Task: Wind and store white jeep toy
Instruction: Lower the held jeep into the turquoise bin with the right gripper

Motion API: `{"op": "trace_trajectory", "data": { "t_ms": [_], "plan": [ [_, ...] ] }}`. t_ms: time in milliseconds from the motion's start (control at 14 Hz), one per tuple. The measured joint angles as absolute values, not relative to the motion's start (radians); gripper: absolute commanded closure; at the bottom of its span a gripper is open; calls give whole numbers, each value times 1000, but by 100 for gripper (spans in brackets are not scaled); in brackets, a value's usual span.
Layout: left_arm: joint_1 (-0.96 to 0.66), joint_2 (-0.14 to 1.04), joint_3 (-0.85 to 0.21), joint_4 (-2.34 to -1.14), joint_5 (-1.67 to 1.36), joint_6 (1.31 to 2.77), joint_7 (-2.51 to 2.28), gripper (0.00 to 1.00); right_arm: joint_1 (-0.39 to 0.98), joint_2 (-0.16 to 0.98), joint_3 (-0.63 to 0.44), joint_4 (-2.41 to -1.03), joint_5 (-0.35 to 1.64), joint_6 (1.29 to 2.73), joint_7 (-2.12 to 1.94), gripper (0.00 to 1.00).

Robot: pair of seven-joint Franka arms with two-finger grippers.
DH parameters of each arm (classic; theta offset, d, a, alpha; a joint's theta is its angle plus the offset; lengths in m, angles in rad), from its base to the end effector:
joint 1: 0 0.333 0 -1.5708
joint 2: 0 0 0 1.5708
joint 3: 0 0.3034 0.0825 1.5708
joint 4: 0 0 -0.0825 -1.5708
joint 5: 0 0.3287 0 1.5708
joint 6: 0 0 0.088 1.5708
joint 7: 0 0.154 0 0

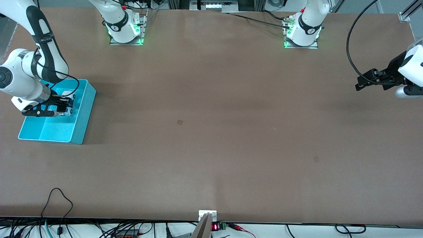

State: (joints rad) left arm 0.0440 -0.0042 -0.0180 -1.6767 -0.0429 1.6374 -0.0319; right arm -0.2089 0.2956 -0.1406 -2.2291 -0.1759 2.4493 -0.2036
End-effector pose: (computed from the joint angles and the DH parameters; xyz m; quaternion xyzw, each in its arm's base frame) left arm 0.4992 0.0066 0.5286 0.9991 0.0307 -0.0176 0.0213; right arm 0.4690 -0.1783 0.2206 0.9966 -0.0008 -0.0562 0.0610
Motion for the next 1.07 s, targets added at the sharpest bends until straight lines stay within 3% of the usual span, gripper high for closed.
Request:
{"op": "trace_trajectory", "data": {
  "t_ms": [571, 643, 786, 857, 1071],
  "plan": [
    [51, -4, -12, -1677, -43, 1637, -32, 0, -245, 360, -138, -2230, -176, 2512, -221, 100],
    [52, -4, -11, -1677, -43, 1637, -32, 0, -245, 361, -137, -2230, -176, 2512, -221, 96],
    [52, -4, -11, -1677, -43, 1637, -32, 0, -245, 361, -130, -2230, -176, 2512, -221, 84],
    [52, -4, -11, -1677, -43, 1637, -32, 0, -245, 361, -125, -2230, -176, 2512, -221, 46],
    [52, -4, -11, -1677, -43, 1637, -32, 0, -245, 364, -113, -2231, -176, 2512, -221, 21]
  ]
}}
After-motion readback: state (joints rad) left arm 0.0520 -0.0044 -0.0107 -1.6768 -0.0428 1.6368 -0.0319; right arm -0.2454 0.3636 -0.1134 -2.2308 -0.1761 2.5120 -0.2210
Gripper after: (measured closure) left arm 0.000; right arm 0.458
